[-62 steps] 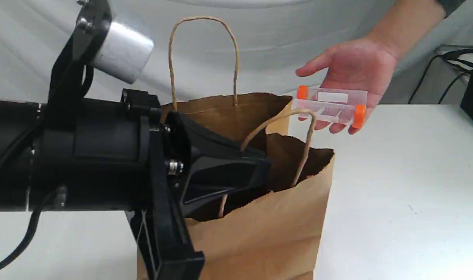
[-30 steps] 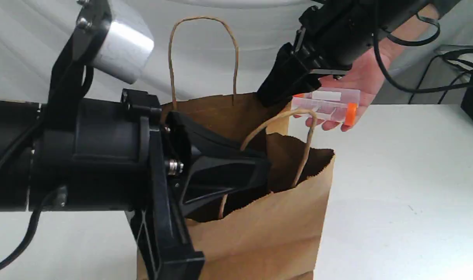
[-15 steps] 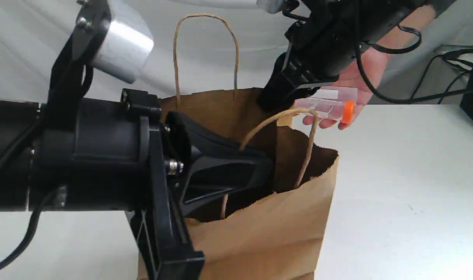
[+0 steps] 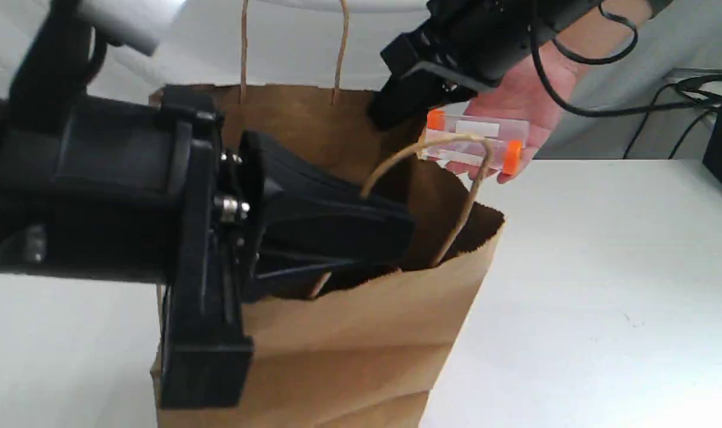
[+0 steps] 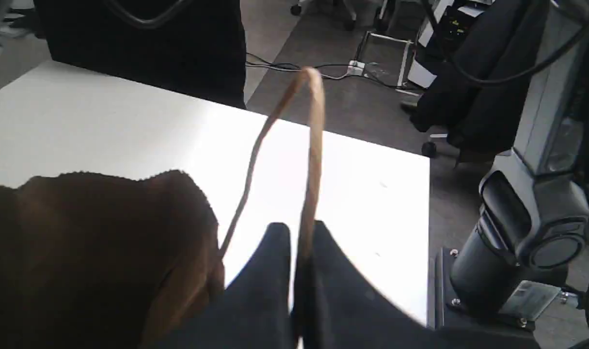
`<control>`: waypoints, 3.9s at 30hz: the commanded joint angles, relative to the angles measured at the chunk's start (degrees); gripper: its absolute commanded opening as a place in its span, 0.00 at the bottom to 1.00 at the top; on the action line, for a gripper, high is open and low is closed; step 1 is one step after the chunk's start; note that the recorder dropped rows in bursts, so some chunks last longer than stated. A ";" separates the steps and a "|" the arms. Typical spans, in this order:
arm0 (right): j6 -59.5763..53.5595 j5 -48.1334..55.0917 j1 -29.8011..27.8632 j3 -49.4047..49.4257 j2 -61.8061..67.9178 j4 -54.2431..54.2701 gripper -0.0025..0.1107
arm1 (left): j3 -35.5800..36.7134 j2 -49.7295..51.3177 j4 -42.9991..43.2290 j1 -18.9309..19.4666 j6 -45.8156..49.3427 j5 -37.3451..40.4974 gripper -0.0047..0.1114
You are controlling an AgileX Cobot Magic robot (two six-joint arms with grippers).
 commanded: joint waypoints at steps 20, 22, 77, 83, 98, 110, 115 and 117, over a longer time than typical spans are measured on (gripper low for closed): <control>8.82 -0.02 -8.18 -2.03 10.18 11.52 0.02 | -6.71 -0.25 -4.66 1.94 -0.51 6.24 0.04; 8.82 -0.02 -8.18 -1.92 11.07 11.52 0.02 | -7.42 -0.25 -4.66 1.94 -0.51 5.00 0.04; 6.11 -0.02 -10.21 -2.03 11.39 11.78 0.02 | -3.29 2.57 -1.40 2.18 1.92 -6.84 0.04; 6.11 -0.02 -10.21 -2.03 8.72 6.63 0.02 | 4.24 2.57 -20.35 2.18 17.39 -6.81 0.04; 6.25 -0.02 -10.00 -2.03 4.09 7.20 0.02 | 7.57 3.02 -25.63 2.18 28.18 -6.71 0.04; 6.73 -0.02 -9.32 -2.03 3.94 6.48 0.02 | 7.57 8.52 -25.63 2.18 28.59 -5.35 0.04; 6.73 -0.02 -8.10 -2.03 4.04 3.76 0.02 | 7.57 8.52 -25.63 2.18 29.43 -6.16 0.04; 6.73 -0.02 -7.75 -2.03 4.04 3.25 0.02 | 7.57 8.52 -25.63 2.18 28.80 -7.94 0.04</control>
